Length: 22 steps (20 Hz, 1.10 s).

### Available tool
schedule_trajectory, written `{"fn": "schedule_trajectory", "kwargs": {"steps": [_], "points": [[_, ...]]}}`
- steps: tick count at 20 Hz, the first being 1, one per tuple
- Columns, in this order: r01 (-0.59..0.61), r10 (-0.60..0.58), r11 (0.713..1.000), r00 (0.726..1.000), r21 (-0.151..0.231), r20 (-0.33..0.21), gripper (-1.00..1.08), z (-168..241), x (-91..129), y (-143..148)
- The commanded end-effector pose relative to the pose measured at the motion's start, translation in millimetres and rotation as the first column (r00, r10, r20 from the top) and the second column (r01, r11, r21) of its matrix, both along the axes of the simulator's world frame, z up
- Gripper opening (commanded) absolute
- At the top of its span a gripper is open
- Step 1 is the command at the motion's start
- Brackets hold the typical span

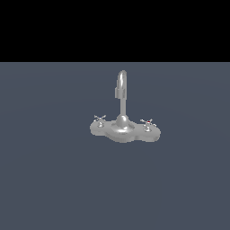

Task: Turn on the faucet by rotating a designated handle.

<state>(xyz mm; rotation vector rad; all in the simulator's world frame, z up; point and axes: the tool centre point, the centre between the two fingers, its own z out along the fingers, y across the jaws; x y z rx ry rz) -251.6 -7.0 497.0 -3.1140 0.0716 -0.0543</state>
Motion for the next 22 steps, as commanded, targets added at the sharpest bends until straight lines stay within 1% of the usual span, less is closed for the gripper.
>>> {"fn": "schedule_trajectory", "kwargs": {"steps": [1,2,3,4,5,6,7,8,9,10,11,12,13,14,15,16,17,18,19,20,21,22], "points": [[0.026,-0.026,1.0,1.0,0.001,-0.001,-0.38,-5.1,1.1,-10.4],[-0.013,0.012,1.0,0.998,-0.013,-0.067,-0.15,-35.0,-0.6,-2.4],[-0.013,0.012,1.0,0.997,-0.016,-0.082,0.01,-44.1,2.1,-1.0],[-0.005,0.005,1.0,0.994,-0.004,-0.113,0.13,-60.9,4.6,-1.9],[-0.093,0.089,0.995,0.983,-0.019,-0.159,0.15,-77.3,1.2,13.8],[-0.103,0.098,0.994,0.982,-0.02,-0.164,0.15,-79.1,3.0,17.9],[-0.138,0.131,0.99,0.981,-0.037,-0.146,0.22,-83.9,9.3,15.5],[-0.126,0.122,0.992,0.973,-0.012,-0.194,0.15,-105.2,11.7,23.4],[-0.033,0.035,0.999,0.98,0.013,-0.194,0.19,-118.7,17.0,-5.8],[-0.122,0.122,0.992,0.97,0.014,-0.209,0.19,-132.2,22.9,21.6],[-0.047,0.051,0.999,0.976,0.023,-0.211,0.21,-145.2,31.7,1.4],[0.023,-0.01,0.998,0.972,0.053,-0.235,0.17,-162.2,35.1,1.6],[0.04,-0.026,0.997,0.973,0.059,-0.227,0.11,-168.8,45.8,0.1],[0.061,-0.039,0.995,0.968,0.082,-0.246,0.14,-184.6,48.7,6.5],[0.105,-0.075,0.989,0.965,0.108,-0.253,0.12,-197.2,54.1,8.6],[0.103,-0.082,0.991,0.972,0.085,-0.22,0.06,-195.1,72.2,12.7],[0.103,-0.085,0.993,0.968,0.065,-0.236,-0.07,-213.6,74.0,17.2],[0.069,-0.056,0.997,0.968,0.047,-0.244,0.05,-228.6,74.3,41.6],[0.11,-0.101,0.994,0.957,0.017,-0.271,0.08,-252.2,71.1,32.8],[0.104,-0.101,0.995,0.956,-0.002,-0.277,0.15,-268.5,70.6,41.9],[0.199,-0.185,0.98,0.943,0.025,-0.277,0.23,-276.1,81.6,39.2],[0.209,-0.194,0.977,0.941,0.028,-0.277,0.23,-275.9,81.4,34.7]]}}
